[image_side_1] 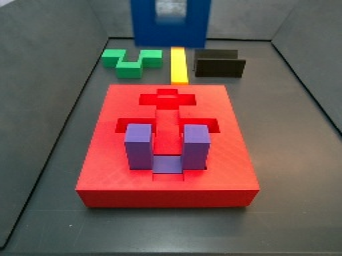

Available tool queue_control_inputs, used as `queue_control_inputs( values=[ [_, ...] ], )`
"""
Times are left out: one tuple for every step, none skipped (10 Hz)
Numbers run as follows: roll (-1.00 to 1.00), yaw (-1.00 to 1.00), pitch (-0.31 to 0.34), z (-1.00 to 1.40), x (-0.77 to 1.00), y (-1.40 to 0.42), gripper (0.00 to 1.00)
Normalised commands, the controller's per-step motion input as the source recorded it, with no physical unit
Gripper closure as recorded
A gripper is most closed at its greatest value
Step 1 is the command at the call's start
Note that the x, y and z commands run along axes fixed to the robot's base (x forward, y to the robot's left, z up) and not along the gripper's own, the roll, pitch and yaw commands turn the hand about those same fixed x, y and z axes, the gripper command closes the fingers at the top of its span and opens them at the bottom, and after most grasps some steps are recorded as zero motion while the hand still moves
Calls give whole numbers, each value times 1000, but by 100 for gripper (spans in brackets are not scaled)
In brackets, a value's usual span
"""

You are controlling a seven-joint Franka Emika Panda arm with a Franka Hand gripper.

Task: Pick up the blue object. Move up. Move to above the board. Insert the blue object.
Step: Insert the blue object.

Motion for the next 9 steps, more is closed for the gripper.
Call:
queue_control_inputs(
  values=[
    [11, 0, -121, -783, 269, 0, 100],
    [0, 0, -101, -689, 183, 0, 100],
    [4, 0, -101, -629, 0, 57, 100],
    [0, 9, -110, -577, -3, 69, 100],
    [0, 91, -67, -394, -60, 14, 100],
    [-64, 114, -84, -397, -11, 9, 100],
    [-130, 134, -130, -417, 0, 51, 100],
    [-160, 169, -131, -374, 6, 54, 100],
    [-67, 106, -74, -217, 0, 57, 100]
  ],
)
